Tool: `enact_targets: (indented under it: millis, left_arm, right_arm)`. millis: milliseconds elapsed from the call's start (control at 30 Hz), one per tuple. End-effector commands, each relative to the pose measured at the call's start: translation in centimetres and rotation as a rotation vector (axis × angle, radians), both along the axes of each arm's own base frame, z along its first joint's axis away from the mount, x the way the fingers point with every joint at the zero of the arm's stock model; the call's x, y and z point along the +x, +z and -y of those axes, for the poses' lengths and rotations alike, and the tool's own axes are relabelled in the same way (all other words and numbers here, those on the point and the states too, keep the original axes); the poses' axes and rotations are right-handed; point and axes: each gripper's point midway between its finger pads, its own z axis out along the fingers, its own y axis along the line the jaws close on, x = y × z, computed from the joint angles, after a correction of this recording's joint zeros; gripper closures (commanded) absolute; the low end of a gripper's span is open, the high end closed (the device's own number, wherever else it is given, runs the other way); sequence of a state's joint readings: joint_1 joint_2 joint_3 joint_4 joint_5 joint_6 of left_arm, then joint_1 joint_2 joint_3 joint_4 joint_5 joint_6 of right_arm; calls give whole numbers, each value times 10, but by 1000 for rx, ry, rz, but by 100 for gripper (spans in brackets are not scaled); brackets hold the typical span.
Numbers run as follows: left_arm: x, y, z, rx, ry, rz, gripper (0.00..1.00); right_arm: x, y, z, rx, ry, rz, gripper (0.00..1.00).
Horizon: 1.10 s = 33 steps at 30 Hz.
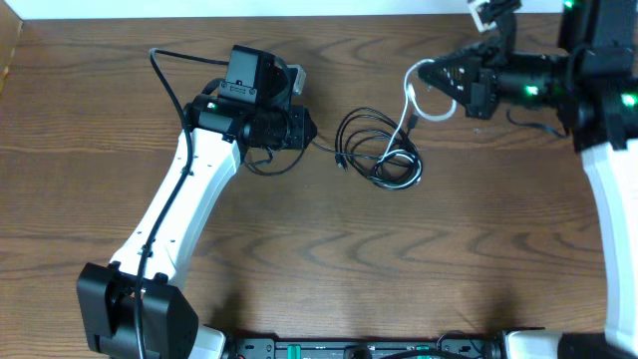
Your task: Untangle cables
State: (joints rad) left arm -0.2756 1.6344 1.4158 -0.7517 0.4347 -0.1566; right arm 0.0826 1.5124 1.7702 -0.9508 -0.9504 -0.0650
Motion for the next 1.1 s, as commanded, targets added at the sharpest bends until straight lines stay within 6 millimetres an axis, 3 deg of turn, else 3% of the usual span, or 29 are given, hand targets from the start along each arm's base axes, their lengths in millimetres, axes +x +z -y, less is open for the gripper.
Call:
enact_targets:
  millis: [0, 167, 433, 500, 700, 867, 1067]
  left_arm:
    - [0, -7, -2, 15, 1, -11, 71]
    - [0, -7, -2, 15, 1, -10, 53]
    - [1, -6, -2, 14, 1, -9, 32]
    - [1, -6, -2, 14, 1, -8, 29]
    - [-1, -5, 5, 15, -40, 8, 28]
    - [-3, -3, 19, 15, -89, 39, 28]
    - [-3, 3, 55, -9, -172, 113, 28]
  right_arm:
    - [1, -4, 10, -35, -90, -43, 99]
    - [-1, 9, 23, -10, -170, -55, 99]
    - [-3, 92, 65, 80, -344, 117, 99]
    - [0, 96, 76, 61, -420, 130, 99]
    - [15, 60, 99, -9, -576, 0, 99]
    - [37, 0, 118, -112, -677, -189, 99]
    - [60, -54, 123, -204, -656, -316, 98]
